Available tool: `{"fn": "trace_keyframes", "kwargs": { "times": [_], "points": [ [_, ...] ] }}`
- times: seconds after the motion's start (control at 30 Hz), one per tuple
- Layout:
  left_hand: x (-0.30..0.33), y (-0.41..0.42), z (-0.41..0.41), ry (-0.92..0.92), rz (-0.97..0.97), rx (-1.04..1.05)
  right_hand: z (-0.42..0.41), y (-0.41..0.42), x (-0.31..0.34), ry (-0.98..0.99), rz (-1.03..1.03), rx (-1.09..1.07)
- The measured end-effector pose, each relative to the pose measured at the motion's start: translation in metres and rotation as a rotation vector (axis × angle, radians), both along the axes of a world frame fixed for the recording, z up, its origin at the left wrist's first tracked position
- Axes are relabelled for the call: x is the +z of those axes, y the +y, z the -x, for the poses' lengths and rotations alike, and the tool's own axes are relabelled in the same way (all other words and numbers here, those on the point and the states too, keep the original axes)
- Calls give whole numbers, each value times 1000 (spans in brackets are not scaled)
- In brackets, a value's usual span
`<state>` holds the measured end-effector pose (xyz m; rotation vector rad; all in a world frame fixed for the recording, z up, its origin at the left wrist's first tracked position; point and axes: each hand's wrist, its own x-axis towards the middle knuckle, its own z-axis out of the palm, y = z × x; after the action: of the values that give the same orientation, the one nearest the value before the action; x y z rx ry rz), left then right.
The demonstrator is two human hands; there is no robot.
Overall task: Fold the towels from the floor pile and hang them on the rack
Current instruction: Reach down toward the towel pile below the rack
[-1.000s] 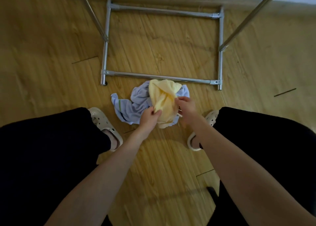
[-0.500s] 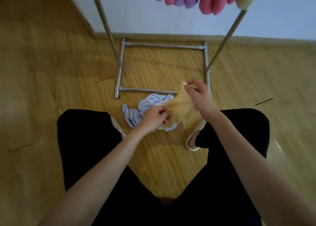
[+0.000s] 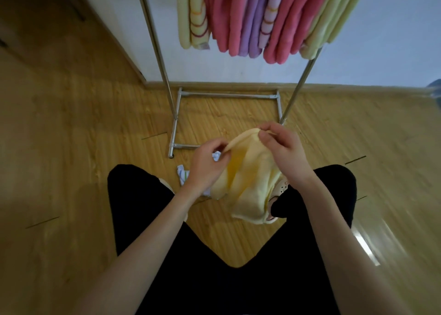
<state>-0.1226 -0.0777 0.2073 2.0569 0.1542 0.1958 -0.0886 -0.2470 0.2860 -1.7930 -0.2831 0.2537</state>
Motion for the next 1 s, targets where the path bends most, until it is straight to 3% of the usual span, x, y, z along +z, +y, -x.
{"fn": "trace_keyframes", "kwargs": {
  "times": [0.3, 0.47, 0.57, 0.67, 0.87, 1.0],
  "points": [
    [-3, 29, 35, 274, 90, 46, 6, -14, 18, 10, -196, -446],
    [54, 26, 27, 202, 279, 88, 8, -15, -4, 19, 83, -294],
    [87, 15, 17, 194, 392, 106, 15, -12, -14, 52, 141, -216],
    [112, 7, 6, 189, 465, 115, 18, -8, -13, 30, 129, -173],
    [132, -4, -14, 135, 333, 74, 25, -1, 24, -65, -180, -91],
    [129, -9, -19, 142, 286, 62, 31, -7, 36, -186, -99, 32]
  ]
}}
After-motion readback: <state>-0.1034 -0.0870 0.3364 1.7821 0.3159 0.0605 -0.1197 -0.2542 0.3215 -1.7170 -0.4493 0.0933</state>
